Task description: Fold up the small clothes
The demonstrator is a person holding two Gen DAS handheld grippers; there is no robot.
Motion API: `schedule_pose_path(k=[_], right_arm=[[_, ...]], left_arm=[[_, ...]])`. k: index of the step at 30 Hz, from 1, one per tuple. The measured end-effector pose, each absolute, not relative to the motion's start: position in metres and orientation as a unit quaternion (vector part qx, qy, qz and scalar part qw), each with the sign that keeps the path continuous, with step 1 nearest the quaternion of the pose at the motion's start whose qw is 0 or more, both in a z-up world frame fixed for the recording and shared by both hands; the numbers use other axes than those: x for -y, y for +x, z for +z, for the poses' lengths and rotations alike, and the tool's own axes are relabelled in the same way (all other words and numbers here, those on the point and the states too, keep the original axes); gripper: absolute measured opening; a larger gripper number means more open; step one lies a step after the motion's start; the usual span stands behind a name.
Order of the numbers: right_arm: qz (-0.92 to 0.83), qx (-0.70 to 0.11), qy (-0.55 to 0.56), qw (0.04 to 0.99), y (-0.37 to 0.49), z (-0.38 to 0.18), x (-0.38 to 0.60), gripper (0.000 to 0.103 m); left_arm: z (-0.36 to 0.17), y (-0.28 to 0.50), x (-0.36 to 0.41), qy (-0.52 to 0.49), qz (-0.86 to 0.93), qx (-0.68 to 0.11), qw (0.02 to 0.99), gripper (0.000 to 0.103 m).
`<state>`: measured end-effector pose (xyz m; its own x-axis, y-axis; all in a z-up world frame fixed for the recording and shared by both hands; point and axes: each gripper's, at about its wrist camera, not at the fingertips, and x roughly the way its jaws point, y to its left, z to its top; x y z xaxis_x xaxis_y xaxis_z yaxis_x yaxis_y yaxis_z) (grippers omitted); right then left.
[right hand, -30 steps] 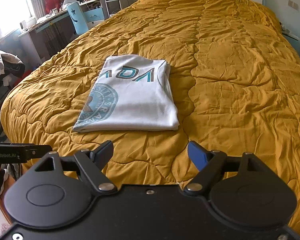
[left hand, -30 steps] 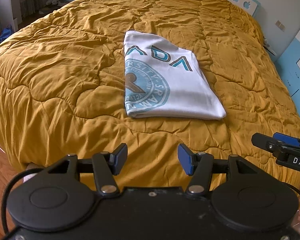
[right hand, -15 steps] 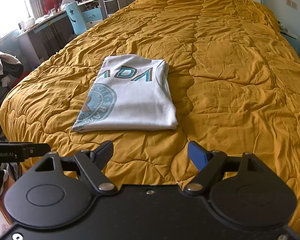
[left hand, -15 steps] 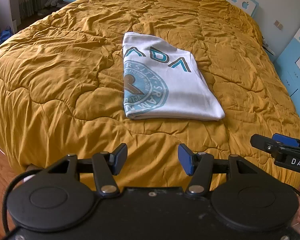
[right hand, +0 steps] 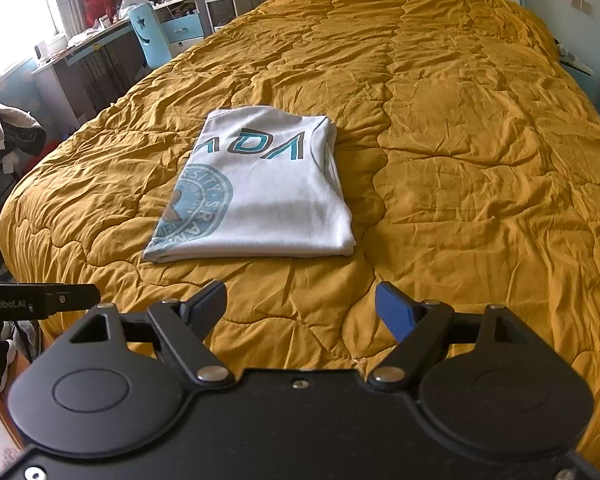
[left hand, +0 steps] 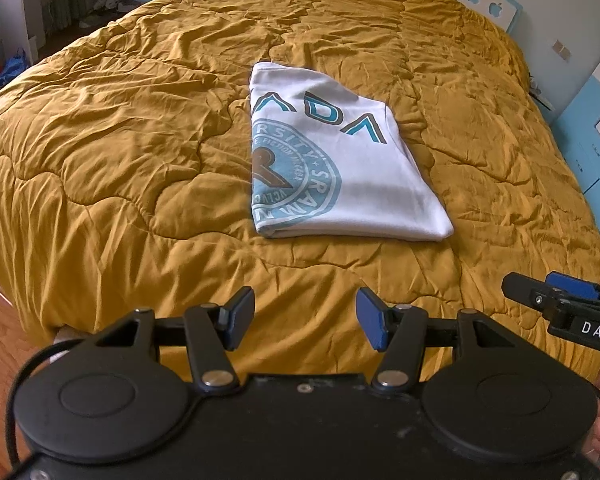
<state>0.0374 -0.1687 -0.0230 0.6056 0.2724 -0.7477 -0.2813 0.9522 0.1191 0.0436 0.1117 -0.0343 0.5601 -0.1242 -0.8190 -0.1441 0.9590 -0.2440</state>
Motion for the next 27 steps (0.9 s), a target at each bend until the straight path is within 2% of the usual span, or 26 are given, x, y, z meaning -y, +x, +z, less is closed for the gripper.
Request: schedule_pose_path(k=[27], right_arm=[[0.154, -0.419, -0.007, 0.895, 0.0379, -0.0232, 0.1687, 0.081]], left_arm=[[-0.0330, 0.0467, -0.1078, -0.141, -0.011, -0.468, 0.872, 0.058]])
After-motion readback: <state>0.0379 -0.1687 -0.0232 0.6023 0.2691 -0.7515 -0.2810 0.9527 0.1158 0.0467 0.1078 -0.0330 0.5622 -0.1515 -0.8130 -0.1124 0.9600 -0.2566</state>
